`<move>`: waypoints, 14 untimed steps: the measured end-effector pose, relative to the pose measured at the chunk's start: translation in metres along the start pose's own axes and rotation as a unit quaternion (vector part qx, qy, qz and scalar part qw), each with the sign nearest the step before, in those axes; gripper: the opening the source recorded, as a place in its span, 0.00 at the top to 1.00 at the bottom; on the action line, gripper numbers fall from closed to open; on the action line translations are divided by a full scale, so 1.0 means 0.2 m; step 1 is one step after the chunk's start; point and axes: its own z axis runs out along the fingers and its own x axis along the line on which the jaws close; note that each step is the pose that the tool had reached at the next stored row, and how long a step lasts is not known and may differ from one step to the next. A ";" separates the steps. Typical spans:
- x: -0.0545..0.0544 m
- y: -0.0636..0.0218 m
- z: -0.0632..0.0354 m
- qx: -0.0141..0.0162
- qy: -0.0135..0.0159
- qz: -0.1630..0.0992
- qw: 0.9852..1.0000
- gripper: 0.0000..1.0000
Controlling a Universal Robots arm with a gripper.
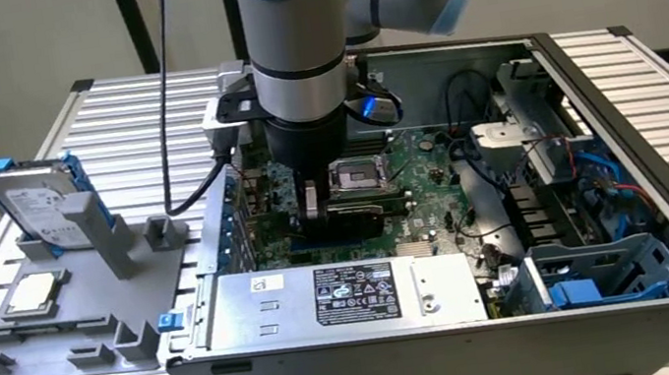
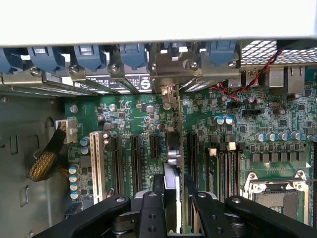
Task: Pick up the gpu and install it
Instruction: 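Insert the gpu into the slot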
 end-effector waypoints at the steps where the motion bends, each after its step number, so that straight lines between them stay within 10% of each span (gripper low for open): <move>1: 0.00 -0.001 0.000 0.000 0.000 0.000 1.000 0.74; 14: -0.01 -0.004 0.007 0.000 0.000 0.000 1.000 0.74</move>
